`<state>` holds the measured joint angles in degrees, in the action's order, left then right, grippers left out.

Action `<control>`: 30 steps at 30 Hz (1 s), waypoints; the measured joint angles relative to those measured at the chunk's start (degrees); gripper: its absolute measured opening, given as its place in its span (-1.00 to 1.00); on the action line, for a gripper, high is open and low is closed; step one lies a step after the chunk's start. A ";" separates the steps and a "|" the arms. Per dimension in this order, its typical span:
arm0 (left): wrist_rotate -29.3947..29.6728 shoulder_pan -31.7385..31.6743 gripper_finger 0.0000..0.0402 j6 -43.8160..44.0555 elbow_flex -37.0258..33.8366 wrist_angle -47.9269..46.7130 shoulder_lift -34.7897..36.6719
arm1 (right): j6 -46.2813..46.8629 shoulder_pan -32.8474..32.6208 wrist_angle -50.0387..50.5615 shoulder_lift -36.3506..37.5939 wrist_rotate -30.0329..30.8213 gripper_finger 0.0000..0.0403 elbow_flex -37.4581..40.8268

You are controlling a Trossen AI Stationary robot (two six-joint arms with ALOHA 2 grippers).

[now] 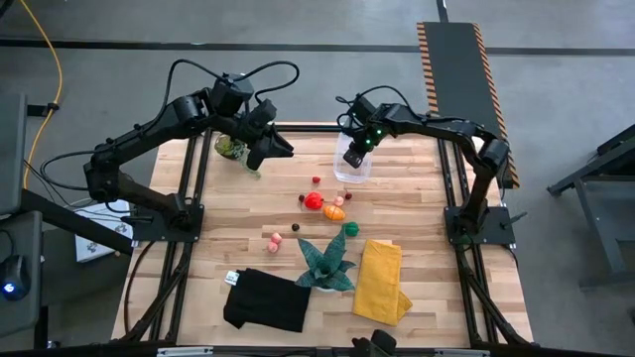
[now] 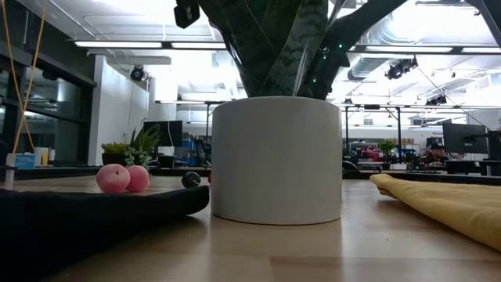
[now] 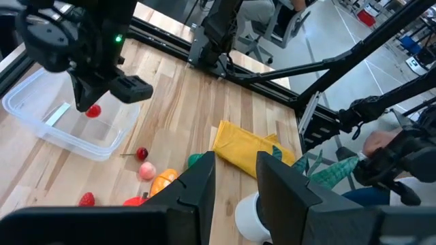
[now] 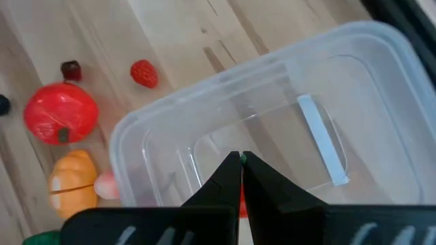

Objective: Pick and placing Produce into tupperware
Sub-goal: Put the bottom red cherry into the transparent container

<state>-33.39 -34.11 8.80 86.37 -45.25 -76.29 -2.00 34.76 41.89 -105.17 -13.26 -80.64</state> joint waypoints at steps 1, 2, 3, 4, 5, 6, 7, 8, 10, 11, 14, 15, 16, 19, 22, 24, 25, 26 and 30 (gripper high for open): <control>0.00 0.00 -0.53 0.00 0.00 -0.02 0.00 | 0.00 0.00 0.13 -0.45 0.04 -1.00 0.00; 0.00 0.00 -0.53 0.00 0.00 -0.02 0.00 | 0.00 0.00 0.17 -0.90 0.19 -1.00 0.00; 0.00 0.00 -0.53 0.00 0.00 -0.02 0.00 | 0.01 0.00 0.24 -1.27 0.25 -1.00 0.00; 0.00 0.00 -0.53 0.00 0.00 -0.05 0.00 | 0.00 -0.03 0.35 -1.57 0.32 -1.00 0.00; 0.00 0.00 -0.53 0.00 0.00 -0.07 0.00 | -0.01 -0.07 0.33 -1.78 0.62 -1.00 0.00; 0.00 0.00 -0.53 0.00 0.00 -0.07 0.00 | -0.04 -0.08 0.39 -1.93 0.90 -1.00 0.00; 0.00 0.00 -0.53 0.00 0.00 -0.07 0.00 | -0.25 -0.23 0.37 -2.09 1.31 -1.00 0.00; 0.00 0.00 -0.53 0.00 0.00 -0.11 0.00 | -0.50 -0.31 0.29 -2.19 1.87 -1.00 0.00; 0.00 0.00 -0.53 0.00 0.00 -0.32 0.00 | -0.92 -0.44 0.55 -2.23 2.63 -1.00 0.00; 0.00 0.00 -0.53 -0.11 0.00 -0.46 0.00 | -1.07 -0.46 0.52 -2.23 2.83 -1.00 0.00; 0.02 0.00 -0.53 -1.09 0.00 -1.41 0.00 | -1.35 -0.44 0.59 -2.23 3.01 -1.00 0.00; 0.00 0.00 -0.53 -1.14 0.00 -1.71 0.00 | -1.50 -0.44 0.59 -2.23 3.02 -1.00 0.00; 0.01 0.00 -0.53 -1.14 0.00 -1.87 0.00 | -1.68 -0.44 0.68 -2.23 3.02 -1.00 0.00; 0.00 0.00 -0.53 -1.50 0.00 -1.90 0.00 | -2.08 -0.52 0.86 -2.23 3.06 -1.00 0.00; 0.00 0.00 -0.53 -1.51 0.00 -1.89 0.00 | -2.42 -0.68 0.92 -2.23 3.13 -1.00 0.00; 0.00 0.00 -0.53 -1.60 0.00 -1.88 0.00 | -2.97 -0.93 1.00 -2.23 3.11 -1.00 0.00; 0.00 0.00 -0.53 -1.80 0.00 -1.88 0.00 | -3.01 -1.06 1.01 -2.23 3.11 -0.99 0.00; 0.01 0.00 -0.53 -1.97 0.00 -1.88 0.00 | -3.05 -1.12 1.01 -2.23 3.07 -0.98 0.00; 0.00 0.00 -0.53 -2.10 0.00 -1.88 0.00 | -3.29 -1.46 0.98 -2.23 2.69 -0.91 0.00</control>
<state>-33.39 -34.11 6.70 86.37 -47.13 -76.29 -5.29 33.30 42.87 -107.39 -10.57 -80.64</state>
